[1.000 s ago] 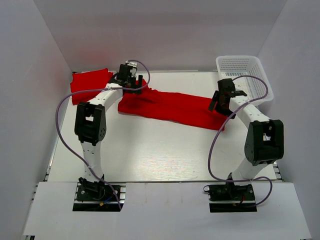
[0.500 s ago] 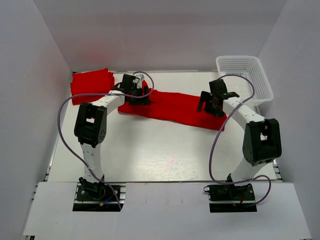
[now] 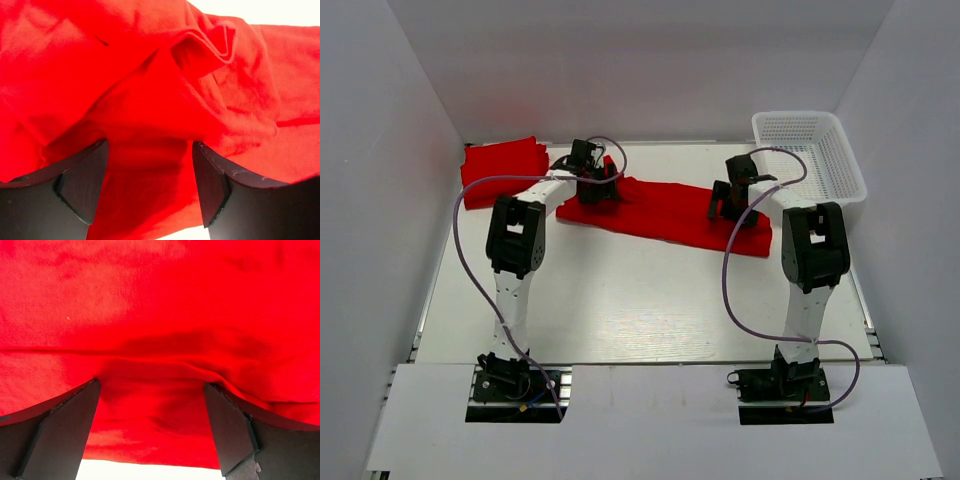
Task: Fold and stack the t-shirts
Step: Rotate the tshirt 90 degrees, then grab the bottom of the folded rectangular tshirt with both arms, then fold the folded rectangular tshirt in 1/3 of the way
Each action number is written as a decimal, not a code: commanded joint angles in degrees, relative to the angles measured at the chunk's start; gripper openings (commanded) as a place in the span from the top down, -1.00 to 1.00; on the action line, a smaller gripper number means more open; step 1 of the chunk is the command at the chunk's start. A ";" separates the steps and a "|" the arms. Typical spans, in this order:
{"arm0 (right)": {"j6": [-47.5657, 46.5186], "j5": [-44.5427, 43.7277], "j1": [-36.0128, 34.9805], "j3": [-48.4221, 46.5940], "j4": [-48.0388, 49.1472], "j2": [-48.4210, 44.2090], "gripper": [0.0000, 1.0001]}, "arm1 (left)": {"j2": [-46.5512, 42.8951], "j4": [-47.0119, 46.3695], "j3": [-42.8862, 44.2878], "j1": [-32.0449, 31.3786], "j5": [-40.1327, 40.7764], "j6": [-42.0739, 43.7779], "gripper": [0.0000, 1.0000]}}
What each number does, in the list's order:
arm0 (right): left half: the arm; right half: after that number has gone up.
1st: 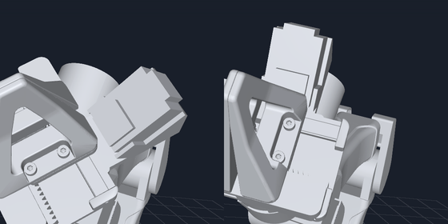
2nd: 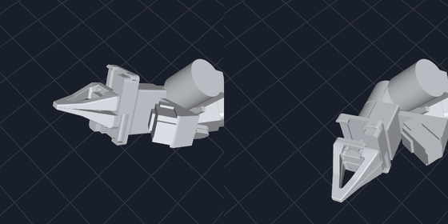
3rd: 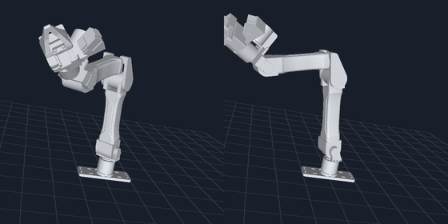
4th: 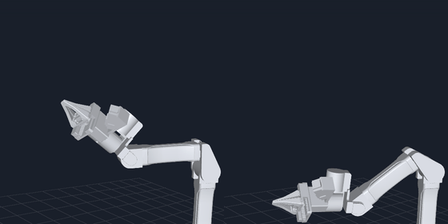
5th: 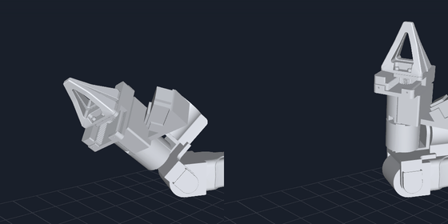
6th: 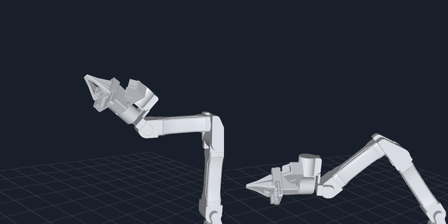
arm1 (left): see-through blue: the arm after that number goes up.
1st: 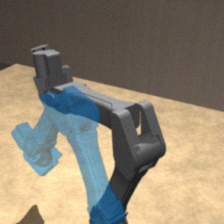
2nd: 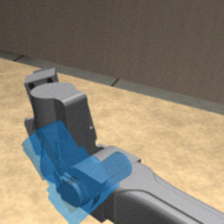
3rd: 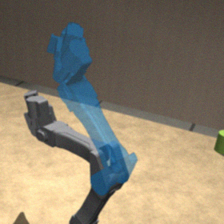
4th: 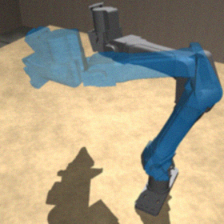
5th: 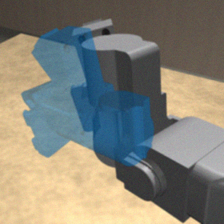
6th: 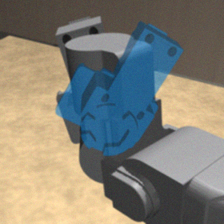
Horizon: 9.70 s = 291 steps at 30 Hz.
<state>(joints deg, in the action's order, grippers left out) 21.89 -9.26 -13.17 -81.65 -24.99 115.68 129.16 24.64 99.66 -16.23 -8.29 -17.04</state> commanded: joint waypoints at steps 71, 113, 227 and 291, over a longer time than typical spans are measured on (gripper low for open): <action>-12.57 7.85 -11.53 -45.97 7.31 20.28 -0.68 | -29.67 -7.68 -34.61 -21.03 -28.34 5.42 -1.00; -44.21 25.87 -11.52 -53.00 16.12 34.62 -0.32 | -24.93 -0.30 -39.80 -28.86 -33.89 13.96 -1.00; 13.79 14.80 -22.51 42.80 -7.09 -38.60 -0.31 | -32.76 8.92 -48.25 -33.16 -4.90 -14.25 -0.15; -6.24 8.64 -10.39 -13.01 -6.47 -2.04 1.00 | -11.49 16.05 0.09 -10.75 6.80 1.13 1.00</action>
<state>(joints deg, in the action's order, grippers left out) 17.67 -1.32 -24.56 -91.02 -32.75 111.35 117.19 41.32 97.23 -27.77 -0.54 -17.12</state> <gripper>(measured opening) 0.010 0.042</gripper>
